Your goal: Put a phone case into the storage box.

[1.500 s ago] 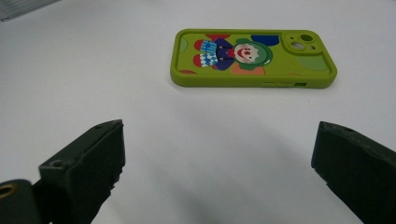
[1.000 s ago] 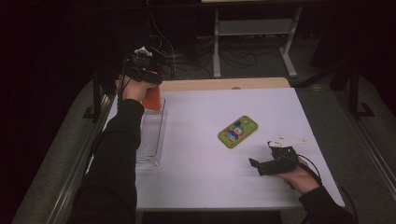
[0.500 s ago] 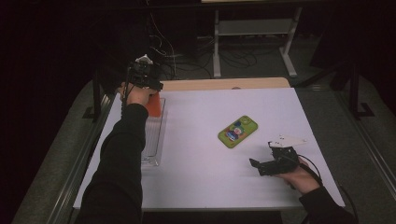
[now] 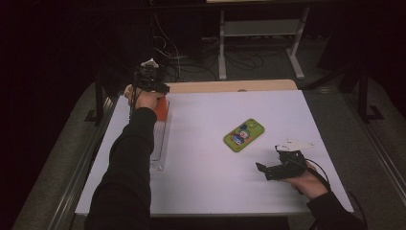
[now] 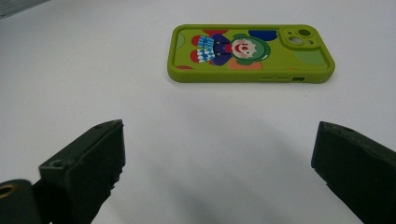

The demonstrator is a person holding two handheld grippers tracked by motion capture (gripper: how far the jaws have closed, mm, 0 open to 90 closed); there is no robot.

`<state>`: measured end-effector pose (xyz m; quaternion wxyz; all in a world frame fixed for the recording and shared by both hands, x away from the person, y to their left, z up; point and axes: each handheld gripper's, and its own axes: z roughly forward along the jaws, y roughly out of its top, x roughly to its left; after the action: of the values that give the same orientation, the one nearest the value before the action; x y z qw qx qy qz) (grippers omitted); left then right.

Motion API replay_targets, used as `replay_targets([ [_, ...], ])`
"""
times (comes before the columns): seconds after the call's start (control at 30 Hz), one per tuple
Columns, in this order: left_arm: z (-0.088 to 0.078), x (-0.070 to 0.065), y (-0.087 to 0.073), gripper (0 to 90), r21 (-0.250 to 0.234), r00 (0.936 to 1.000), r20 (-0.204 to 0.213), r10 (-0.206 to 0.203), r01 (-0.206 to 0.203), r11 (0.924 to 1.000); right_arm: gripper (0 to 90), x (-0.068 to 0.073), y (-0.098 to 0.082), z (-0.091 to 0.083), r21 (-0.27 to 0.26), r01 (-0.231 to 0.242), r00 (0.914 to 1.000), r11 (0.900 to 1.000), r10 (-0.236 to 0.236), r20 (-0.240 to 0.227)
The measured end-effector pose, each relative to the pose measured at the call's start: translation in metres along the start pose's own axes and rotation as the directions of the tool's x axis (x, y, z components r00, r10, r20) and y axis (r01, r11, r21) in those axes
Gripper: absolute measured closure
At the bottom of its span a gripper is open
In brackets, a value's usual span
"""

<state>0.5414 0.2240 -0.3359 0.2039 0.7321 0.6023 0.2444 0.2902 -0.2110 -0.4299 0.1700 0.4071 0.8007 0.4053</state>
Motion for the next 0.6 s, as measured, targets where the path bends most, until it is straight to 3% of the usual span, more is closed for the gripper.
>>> replay_targets([
  [0.37, 0.010, 0.002, 0.001, 13.7, -0.037, 0.9974, -0.021, -0.069, 0.069, 0.9969, 2.0, 0.000, 0.000, 0.000, -0.005, 0.001, 1.0000, 1.000, -0.001, -0.002],
  [0.6, 0.015, -0.002, -0.001, 13.2, -0.020, 0.9988, -0.042, -0.027, 0.027, 0.9994, 2.0, -0.001, 0.000, 0.000, -0.005, 0.003, 1.0000, 1.000, -0.003, -0.002],
])
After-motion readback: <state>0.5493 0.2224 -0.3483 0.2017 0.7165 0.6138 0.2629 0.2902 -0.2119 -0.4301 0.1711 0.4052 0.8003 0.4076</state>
